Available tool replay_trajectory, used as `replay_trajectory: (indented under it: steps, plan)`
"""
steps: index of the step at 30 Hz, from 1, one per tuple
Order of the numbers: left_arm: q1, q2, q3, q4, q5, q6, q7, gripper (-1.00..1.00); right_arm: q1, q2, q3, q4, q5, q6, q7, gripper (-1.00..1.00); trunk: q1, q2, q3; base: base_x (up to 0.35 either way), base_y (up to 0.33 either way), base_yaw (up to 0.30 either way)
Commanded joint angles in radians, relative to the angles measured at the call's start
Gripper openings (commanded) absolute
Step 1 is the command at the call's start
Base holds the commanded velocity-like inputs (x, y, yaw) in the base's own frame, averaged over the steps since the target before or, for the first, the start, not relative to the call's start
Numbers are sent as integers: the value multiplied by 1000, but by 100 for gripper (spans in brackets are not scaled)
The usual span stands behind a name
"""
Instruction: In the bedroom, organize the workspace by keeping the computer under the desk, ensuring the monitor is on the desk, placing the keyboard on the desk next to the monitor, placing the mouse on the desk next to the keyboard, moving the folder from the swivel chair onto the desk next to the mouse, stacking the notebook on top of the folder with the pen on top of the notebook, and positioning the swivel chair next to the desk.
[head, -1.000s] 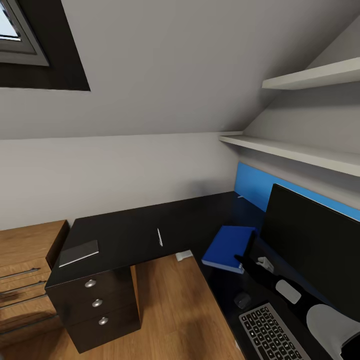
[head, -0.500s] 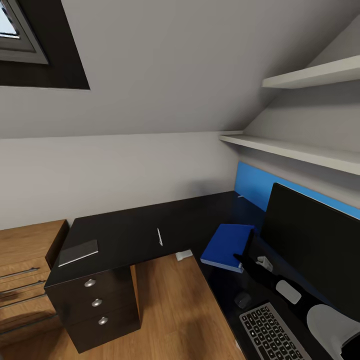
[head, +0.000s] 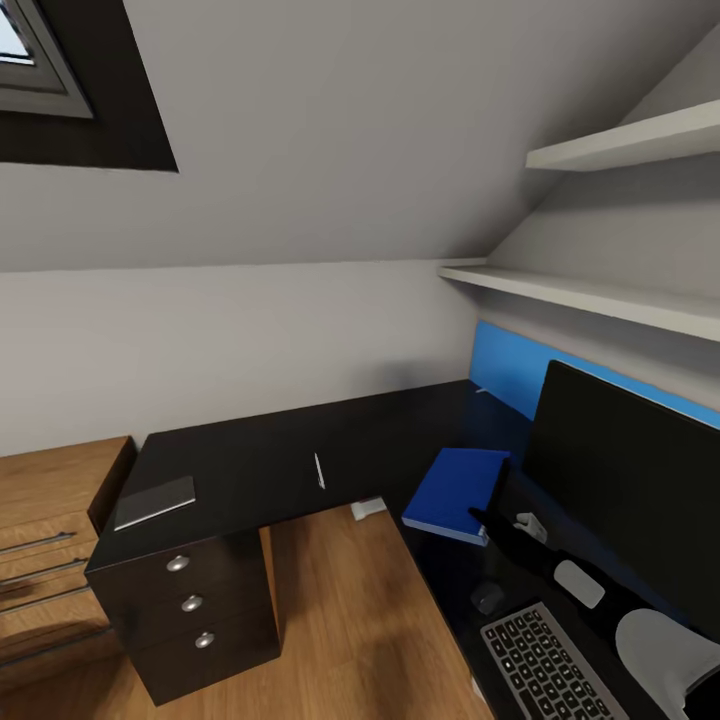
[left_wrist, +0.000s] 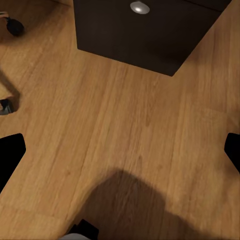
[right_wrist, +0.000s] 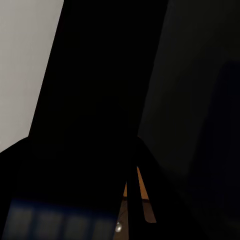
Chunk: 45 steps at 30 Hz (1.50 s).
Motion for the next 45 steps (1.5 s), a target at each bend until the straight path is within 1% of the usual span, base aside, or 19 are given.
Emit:
replay_trajectory:
  steps: [1,7,13,17,19,23,26,38,45]
  plan:
    - [0,1,-6,0,11,-3,-4,100,-1,-1,4,0,-11,7,2,-100,4,-8,-4,0,0,0]
    - [0,1,-6,0,11,-3,-4,100,-1,-1,3,0,-11,14,2,-100,27,-50,-23,0,0,0]
    - [0,1,-6,0,11,-3,-4,100,-1,-2,2,0,-13,48,2,-100,50,-92,-42,0,0,0]
    - [0,1,-6,0,11,-3,-4,100,-1,-1,2,0,-14,58,1,-100,65,-120,-55,0,0,0]
    - [0,1,-6,0,11,-3,-4,100,-1,-1,1,1,-24,60,0,-100,73,-134,-61,0,0,0]
    - [0,0,-6,0,11,-3,-4,100,-1,-4,1,0,-63,66,-1,-100,88,-162,-73,0,0,0]
    - [1,0,-6,0,11,-3,-4,100,-1,-5,2,0,-74,77,-1,-100,100,-183,-83,0,0,0]
    - [0,1,-6,0,11,-3,-4,100,-1,-6,2,0,-82,92,-2,-100,100,-183,-83,0,0,0]
    - [0,1,-6,0,10,-3,-4,100,-1,-5,0,-1,-82,157,-5,-100,100,-183,-83,0,0,-21]
